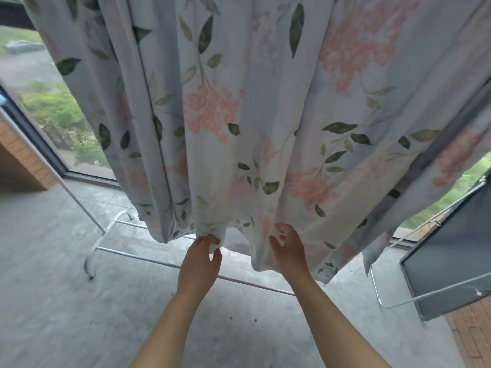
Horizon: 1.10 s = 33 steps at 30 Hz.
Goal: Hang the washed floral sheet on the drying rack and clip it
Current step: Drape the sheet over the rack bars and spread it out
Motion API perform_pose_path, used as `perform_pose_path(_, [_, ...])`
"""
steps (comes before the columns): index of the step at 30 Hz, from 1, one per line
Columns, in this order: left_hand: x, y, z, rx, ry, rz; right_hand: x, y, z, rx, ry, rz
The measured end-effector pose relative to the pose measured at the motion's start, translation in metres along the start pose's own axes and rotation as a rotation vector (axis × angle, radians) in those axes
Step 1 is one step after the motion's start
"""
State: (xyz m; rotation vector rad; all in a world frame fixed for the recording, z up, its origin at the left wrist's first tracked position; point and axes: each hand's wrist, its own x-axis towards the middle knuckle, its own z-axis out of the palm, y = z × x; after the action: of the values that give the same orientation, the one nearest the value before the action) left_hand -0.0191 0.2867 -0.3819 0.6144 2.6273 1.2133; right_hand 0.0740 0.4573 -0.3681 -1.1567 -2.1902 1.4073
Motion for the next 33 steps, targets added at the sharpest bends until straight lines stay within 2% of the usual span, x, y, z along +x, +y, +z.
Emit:
perform_pose_path(3, [0.044,-0.007,-0.004,0.042,0.026,-0.074,0.041,-0.016,0.003,-0.033,0.091,-0.057])
perform_pose_path(6, [0.107,-0.003,-0.017,0.02,0.054,-0.06,0.088,-0.044,0.009,-0.043,0.224,-0.113])
perform_pose_path(10, [0.186,0.012,-0.026,-0.056,0.084,-0.092,0.131,-0.073,0.019,-0.198,0.32,-0.008])
perform_pose_path(14, [0.232,0.013,-0.027,0.239,0.054,-0.03,0.15,-0.081,0.03,-0.442,0.384,0.034])
perform_pose_path(20, [0.24,-0.023,-0.008,0.454,-0.072,0.05,0.147,-0.056,0.047,-0.641,0.364,0.088])
perform_pose_path(26, [0.241,-0.044,0.004,0.515,-0.17,-0.057,0.142,-0.022,0.035,-0.706,0.378,0.201])
perform_pose_path(33, [0.221,-0.056,0.008,0.585,-0.176,-0.095,0.137,-0.004,0.028,-0.722,0.353,0.194])
